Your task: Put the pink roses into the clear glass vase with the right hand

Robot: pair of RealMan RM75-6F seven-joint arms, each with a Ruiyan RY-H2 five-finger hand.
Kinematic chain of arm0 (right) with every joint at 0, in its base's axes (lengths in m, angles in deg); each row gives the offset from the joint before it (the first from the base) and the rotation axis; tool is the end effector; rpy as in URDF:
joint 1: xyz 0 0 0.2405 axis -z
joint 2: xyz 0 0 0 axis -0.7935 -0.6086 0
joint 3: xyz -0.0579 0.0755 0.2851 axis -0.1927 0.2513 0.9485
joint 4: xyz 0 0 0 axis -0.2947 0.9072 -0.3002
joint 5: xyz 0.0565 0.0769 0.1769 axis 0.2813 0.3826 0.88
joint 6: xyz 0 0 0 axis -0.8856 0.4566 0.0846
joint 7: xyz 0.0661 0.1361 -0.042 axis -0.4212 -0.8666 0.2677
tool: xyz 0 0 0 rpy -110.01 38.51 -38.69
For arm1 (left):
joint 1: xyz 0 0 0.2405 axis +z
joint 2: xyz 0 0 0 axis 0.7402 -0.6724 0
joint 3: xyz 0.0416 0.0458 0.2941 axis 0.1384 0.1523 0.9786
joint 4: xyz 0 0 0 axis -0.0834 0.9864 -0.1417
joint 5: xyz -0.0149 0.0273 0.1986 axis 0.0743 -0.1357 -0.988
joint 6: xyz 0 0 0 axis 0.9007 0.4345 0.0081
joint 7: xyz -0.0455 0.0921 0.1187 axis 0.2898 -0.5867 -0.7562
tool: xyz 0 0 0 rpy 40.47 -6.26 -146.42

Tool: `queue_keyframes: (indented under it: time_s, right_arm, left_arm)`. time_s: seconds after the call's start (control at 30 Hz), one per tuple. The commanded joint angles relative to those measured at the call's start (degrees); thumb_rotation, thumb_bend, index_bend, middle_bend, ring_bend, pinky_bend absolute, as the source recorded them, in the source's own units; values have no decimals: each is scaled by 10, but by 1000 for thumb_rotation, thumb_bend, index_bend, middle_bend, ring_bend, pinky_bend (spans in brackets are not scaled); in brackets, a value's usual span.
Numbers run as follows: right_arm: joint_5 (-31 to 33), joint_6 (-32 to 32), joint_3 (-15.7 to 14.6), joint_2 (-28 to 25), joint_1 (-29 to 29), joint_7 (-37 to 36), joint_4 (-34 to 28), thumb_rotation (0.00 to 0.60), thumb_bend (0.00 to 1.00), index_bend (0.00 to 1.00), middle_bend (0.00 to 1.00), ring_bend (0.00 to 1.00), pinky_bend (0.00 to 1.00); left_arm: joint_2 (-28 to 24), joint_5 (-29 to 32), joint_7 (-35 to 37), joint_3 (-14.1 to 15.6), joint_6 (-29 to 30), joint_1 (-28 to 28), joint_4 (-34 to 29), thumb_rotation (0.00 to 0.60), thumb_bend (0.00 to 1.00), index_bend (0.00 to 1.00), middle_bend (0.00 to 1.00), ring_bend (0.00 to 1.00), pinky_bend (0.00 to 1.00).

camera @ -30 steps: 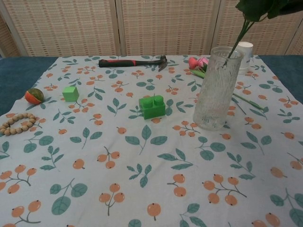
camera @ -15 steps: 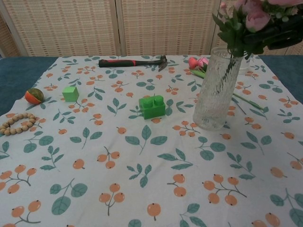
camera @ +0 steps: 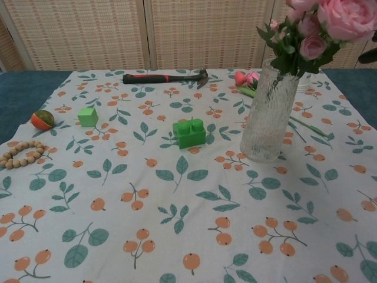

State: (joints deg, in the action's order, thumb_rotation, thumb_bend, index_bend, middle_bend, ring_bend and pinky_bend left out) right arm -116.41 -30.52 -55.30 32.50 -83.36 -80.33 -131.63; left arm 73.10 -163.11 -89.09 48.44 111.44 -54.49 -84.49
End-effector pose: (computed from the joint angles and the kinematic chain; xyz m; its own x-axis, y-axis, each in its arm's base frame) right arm -0.2328 -0.3579 0.2057 -0.0686 -0.3217 0.9444 -0.9949 -0.0477 -0.0885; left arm -0.3281 0.1738 0.1577 0.5431 0.1904 0.8178 0.8372 -0.1972 -0.5101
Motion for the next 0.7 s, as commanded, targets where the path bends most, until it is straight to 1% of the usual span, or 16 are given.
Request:
queue_keyframes:
  time_s: [0.03, 0.1, 0.13, 0.2, 0.23, 0.27, 0.3, 0.33, 0.37, 0.43, 0.47, 0.5, 0.57, 0.63, 0.67, 0.7]
  right_arm:
    - [56, 88, -13, 4, 33, 103, -8, 600, 14, 0, 860, 865, 998]
    - [65, 94, -17, -4, 40, 115, -15, 600, 14, 0, 825, 835, 984]
    - [63, 101, -19, -10, 46, 120, -18, 600, 14, 0, 790, 804, 969]
    - [49, 132, -31, -20, 66, 143, -26, 600, 14, 0, 707, 725, 929]
    - [42, 152, -38, -22, 77, 158, -29, 600, 14, 0, 654, 664, 897]
    - [33, 185, -49, -21, 95, 184, -34, 600, 15, 0, 594, 591, 853]
    - [27, 214, -58, -16, 110, 209, -37, 600, 14, 0, 563, 550, 825]
    - [18, 245, -69, -9, 125, 238, -39, 600, 14, 4, 519, 492, 780]
    - [8, 289, -84, 6, 147, 279, -39, 600, 14, 35, 471, 428, 726]
    - [-11, 346, -105, 37, 175, 338, -30, 600, 14, 91, 406, 344, 649]
    - [-25, 376, -117, 59, 190, 367, -18, 600, 14, 109, 367, 299, 581]
    - [-36, 392, -125, 75, 199, 384, -6, 600, 14, 107, 329, 258, 494]
    - [-48, 404, -138, 104, 212, 402, 22, 600, 14, 71, 256, 178, 322]
    - [-49, 399, -143, 120, 217, 404, 40, 600, 14, 21, 193, 102, 207]
    - [-50, 394, -145, 127, 218, 401, 52, 600, 14, 3, 163, 63, 166]
    - [-49, 388, -146, 130, 218, 401, 54, 600, 14, 0, 143, 41, 151]
  left_arm:
    - [1, -1, -3, 0, -1, 0, 0, 600, 335, 54, 58, 105, 340]
    - [2, -2, -4, 1, -3, -1, 0, 600, 334, 54, 58, 104, 340]
    - [3, -2, -5, 1, -3, -1, 1, 600, 333, 54, 58, 104, 340]
    - [3, -2, -5, 1, -4, -2, 2, 600, 334, 54, 58, 106, 340]
    - [3, -2, -5, 1, -4, -2, 2, 600, 334, 54, 58, 106, 340]
    - [3, -2, -3, 2, -3, -2, 2, 600, 334, 54, 58, 107, 340]
    - [4, -2, -2, 2, -4, -2, 3, 600, 333, 54, 58, 107, 340]
    - [4, -2, -2, 2, -4, -2, 4, 600, 333, 54, 58, 107, 340]
    - [4, -2, 0, 2, -4, -2, 5, 600, 333, 54, 58, 107, 340]
    - [5, -2, 3, 2, -5, -3, 6, 600, 334, 54, 58, 107, 340]
    - [5, -1, 3, 2, -6, -3, 7, 600, 334, 54, 58, 107, 340]
    - [4, -1, 3, 3, -7, -3, 7, 600, 334, 54, 58, 107, 340]
    - [4, -2, 3, 3, -5, -2, 7, 600, 334, 54, 58, 107, 340]
    - [4, -3, 3, 2, -1, -2, 6, 600, 333, 54, 57, 107, 340]
    - [4, -5, 3, 1, 2, -1, 6, 600, 333, 54, 57, 107, 340]
    - [4, -6, 3, 0, 4, -1, 6, 600, 333, 54, 58, 107, 340]
